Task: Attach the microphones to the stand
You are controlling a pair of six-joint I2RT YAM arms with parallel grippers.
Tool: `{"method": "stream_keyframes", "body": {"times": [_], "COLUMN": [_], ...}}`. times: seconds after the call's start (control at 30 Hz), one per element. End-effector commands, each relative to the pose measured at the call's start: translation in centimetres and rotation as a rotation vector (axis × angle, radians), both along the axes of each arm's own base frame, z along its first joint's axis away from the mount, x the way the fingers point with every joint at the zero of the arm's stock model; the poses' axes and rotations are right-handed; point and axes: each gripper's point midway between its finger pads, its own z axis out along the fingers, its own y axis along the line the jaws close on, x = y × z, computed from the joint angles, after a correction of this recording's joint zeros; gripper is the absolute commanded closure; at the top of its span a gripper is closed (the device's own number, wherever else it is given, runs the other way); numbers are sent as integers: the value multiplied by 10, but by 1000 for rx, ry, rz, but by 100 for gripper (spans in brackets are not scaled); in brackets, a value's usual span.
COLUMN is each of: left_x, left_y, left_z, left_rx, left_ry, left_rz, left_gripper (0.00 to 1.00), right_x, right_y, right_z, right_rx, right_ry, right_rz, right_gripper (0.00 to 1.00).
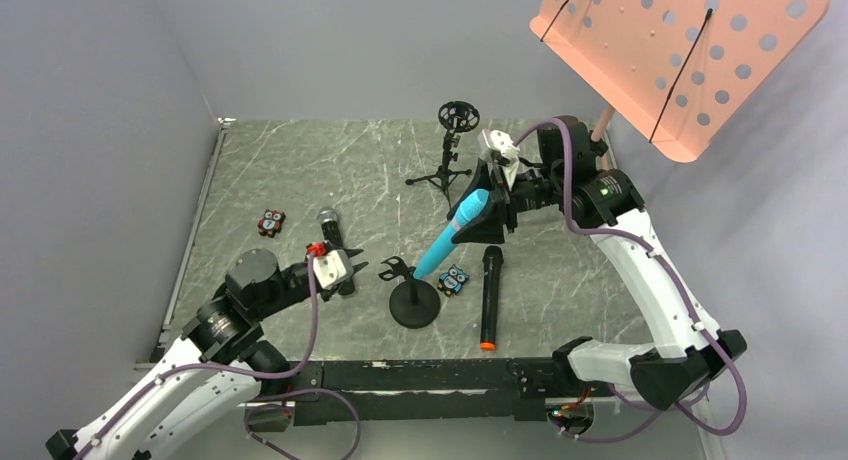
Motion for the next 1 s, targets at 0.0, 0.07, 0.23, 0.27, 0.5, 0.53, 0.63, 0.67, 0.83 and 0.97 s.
{"method": "stream_keyframes", "body": {"times": [0.0,0.07,0.23,0.27,0.5,0.53,0.63,0.67,0.83,0.97], "left_x": [4,-1,-3,-1,2,2,4,5,8,10], "left_y": [-6,-14,-21,-22,-30,-32,-38,-39,-42,-45], "left_z": [-1,-10,-18,-19,-29,-31,-39,-41,-44,-46], "left_rx": [70,104,130,130,137,135,123,117,108,90], "left_ry": [-119,-108,-61,-54,40,62,125,139,170,185], "left_rz": [-95,-180,-284,-291,-380,-395,-425,-434,-445,-443], "left_gripper": [70,74,79,79,78,78,78,78,78,76], "right_x": [7,9,10,10,9,9,9,10,9,10], "right_y": [8,10,15,17,21,21,21,21,21,23], "right_z": [27,27,30,30,26,26,26,26,23,20], "right_rx": [53,53,60,62,61,62,65,65,67,68], "right_ry": [-119,-126,-138,-138,-140,-142,-138,-135,-125,-119], "right_rz": [18,20,32,34,44,43,44,42,43,45], "right_gripper": [88,88,88,88,88,88,88,88,88,88]}}
